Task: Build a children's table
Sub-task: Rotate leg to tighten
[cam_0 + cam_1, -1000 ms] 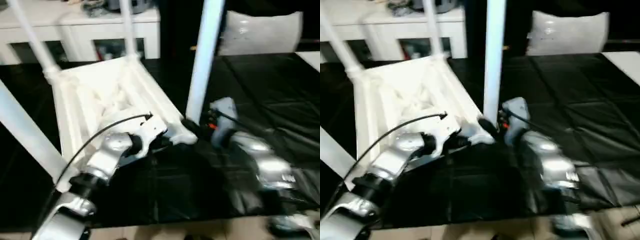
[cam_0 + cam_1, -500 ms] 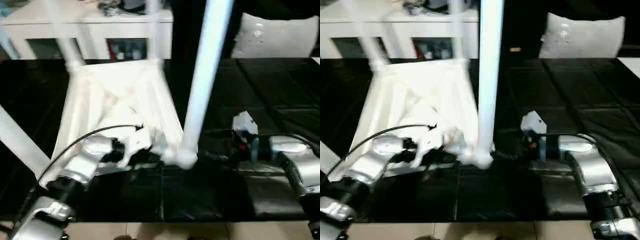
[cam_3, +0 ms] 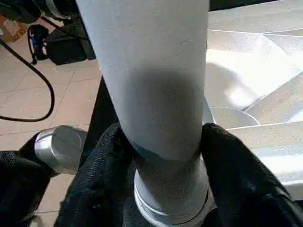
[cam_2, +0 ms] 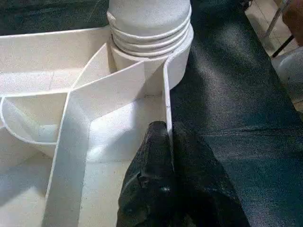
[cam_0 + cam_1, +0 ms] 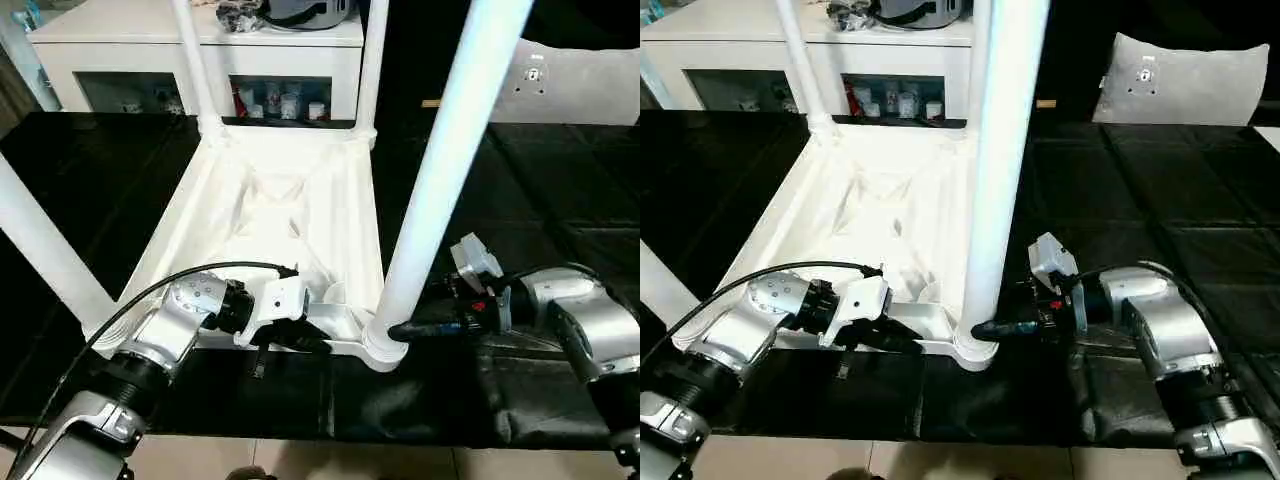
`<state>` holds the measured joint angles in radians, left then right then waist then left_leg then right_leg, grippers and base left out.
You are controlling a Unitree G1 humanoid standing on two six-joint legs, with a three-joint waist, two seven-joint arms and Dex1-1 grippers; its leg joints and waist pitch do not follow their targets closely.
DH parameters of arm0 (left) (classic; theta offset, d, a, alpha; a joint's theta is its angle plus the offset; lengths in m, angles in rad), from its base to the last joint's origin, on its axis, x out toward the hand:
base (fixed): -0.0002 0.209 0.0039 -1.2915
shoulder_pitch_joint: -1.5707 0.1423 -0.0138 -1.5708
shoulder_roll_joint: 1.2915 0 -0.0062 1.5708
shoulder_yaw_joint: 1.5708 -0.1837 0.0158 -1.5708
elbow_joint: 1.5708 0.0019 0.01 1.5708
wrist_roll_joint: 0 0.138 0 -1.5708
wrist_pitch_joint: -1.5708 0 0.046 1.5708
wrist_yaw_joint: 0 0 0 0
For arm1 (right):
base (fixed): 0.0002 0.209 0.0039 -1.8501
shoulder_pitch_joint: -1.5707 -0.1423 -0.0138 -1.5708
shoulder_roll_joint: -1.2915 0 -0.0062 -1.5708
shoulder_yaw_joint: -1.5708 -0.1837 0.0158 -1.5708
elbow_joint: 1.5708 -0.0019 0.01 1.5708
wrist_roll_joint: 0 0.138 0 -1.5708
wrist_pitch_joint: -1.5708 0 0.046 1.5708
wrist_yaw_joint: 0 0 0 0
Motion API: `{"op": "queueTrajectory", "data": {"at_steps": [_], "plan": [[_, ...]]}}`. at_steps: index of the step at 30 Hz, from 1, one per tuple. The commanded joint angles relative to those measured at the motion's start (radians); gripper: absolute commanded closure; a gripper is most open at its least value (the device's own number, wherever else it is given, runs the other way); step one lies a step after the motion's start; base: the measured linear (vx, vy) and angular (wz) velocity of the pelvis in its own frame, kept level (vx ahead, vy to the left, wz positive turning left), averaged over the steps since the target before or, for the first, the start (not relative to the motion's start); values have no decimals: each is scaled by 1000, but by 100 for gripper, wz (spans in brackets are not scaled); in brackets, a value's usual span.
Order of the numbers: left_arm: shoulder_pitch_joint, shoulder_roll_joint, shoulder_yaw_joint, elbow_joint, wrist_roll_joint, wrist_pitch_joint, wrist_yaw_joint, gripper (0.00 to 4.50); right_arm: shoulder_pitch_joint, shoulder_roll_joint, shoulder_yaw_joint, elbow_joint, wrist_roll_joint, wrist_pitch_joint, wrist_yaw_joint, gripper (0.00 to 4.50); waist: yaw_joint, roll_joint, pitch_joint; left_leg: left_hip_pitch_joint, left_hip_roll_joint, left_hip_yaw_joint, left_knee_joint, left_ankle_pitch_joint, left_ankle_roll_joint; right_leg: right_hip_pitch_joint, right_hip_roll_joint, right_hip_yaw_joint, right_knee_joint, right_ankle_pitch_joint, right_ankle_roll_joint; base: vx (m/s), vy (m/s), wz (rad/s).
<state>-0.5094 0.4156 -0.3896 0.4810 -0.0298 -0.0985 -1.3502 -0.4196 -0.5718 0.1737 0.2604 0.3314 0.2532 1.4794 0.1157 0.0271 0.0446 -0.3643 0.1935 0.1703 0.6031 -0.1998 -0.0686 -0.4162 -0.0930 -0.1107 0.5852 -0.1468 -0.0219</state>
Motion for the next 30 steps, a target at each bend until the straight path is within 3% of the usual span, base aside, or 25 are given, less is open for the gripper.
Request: {"op": "queueTrajectory", "data": {"at_steps": [1, 9, 11, 13, 15, 17, 19, 20, 21, 22, 24, 25, 27, 30], "plan": [[-28, -6, -15, -5, 5, -33, -24, 450, -10, -6, 16, 0, 12, 4, 32, 254, -4, -21, -71, 4, 38, 0, -65, -123, 91, 63, -58, 52, -61, -310, -169, 0, 0, 0], [-21, -25, 19, -4, -6, 23, 39, 450, 6, 38, 22, -19, 36, 92, -18, 264, -5, -23, -68, 3, 38, -1, -67, -134, 81, 63, -58, 50, -66, -357, -154, 0, 0, 0], [-28, -70, 58, -15, -18, 128, 148, 450, 36, 107, -5, -54, 32, 160, -183, 264, -8, -25, -64, 5, 37, 0, -69, -143, 68, 61, -58, 50, -72, -395, -140, 0, 0, 0], [-33, -100, 79, -34, -33, 190, 199, 450, 46, 151, -21, -64, -3, 173, -308, 264, -14, -26, -62, 7, 32, -1, -71, -161, 48, 60, -59, 47, -80, -456, -115, 0, 0, 0], [-40, -138, 99, -57, -47, 253, 259, 450, 48, 202, -50, -69, -43, 191, -455, 264, -36, -20, -56, 1, 25, -6, -76, -195, 18, 64, -56, 40, -91, -535, -71, 0, 0, 0], [-52, -165, 106, -63, -42, 282, 304, 450, 44, 237, -59, -73, -67, 189, -526, 265, -56, -22, -55, 9, 18, -8, -71, -238, 9, 58, -55, 29, -106, -602, -42, 0, 0, 0], [-77, -204, 116, -56, -24, 321, 376, 450, 7, 319, -99, -49, -103, 246, -715, 265, -73, -16, -55, 5, 14, -12, -71, -243, 15, 61, -52, 25, -112, -609, -31, 0, 0, 0], [-88, -219, 120, -51, -15, 333, 407, 450, -7, 345, -106, -36, -120, 256, -775, 265, -88, -18, -56, 4, 10, -13, -68, -255, 14, 62, -50, 18, -116, -617, -24, 0, 0, 0], [-100, -240, 124, -47, 3, 348, 454, 450, -24, 383, -123, -24, -137, 271, -858, 265, -90, -16, -59, 3, 10, -15, -68, -253, 14, 65, -52, 16, -116, -617, -22, 0, 0, 0], [-105, -248, 126, -45, 10, 353, 472, 450, -29, 397, -130, -20, -142, 276, -889, 265, -100, -8, -58, 2, 11, -15, -69, -251, 16, 61, -50, 16, -119, -595, -27, 0, 0, 0], [-121, -283, 138, -34, 30, 370, 548, 450, -46, 444, -149, -6, -142, 264, -970, 265, -111, -8, -64, 1, 16, -18, -72, -238, 24, 66, -51, 20, -108, -509, -56, 0, 0, 0], [-122, -286, 139, -33, 32, 369, 552, 450, -46, 446, -148, -5, -141, 257, -970, 265, -112, -8, -65, 0, 17, -17, -72, -235, 30, 66, -52, 22, -107, -488, -65, 0, 0, 0], [-120, -292, 138, -39, 33, 375, 559, 450, -40, 451, -145, -16, -143, 232, -965, 195, -111, -10, -70, -1, 20, -14, -70, -196, 49, 68, -51, 31, -94, -396, -103, 0, 0, 0], [-102, -277, 130, -60, 36, 373, 552, 450, -7, 455, -153, -70, -129, 215, -935, 192, -101, -11, -79, -13, 21, -11, -61, -83, 93, 76, -52, 40, -65, -210, -173, 0, 0, 0]]}}
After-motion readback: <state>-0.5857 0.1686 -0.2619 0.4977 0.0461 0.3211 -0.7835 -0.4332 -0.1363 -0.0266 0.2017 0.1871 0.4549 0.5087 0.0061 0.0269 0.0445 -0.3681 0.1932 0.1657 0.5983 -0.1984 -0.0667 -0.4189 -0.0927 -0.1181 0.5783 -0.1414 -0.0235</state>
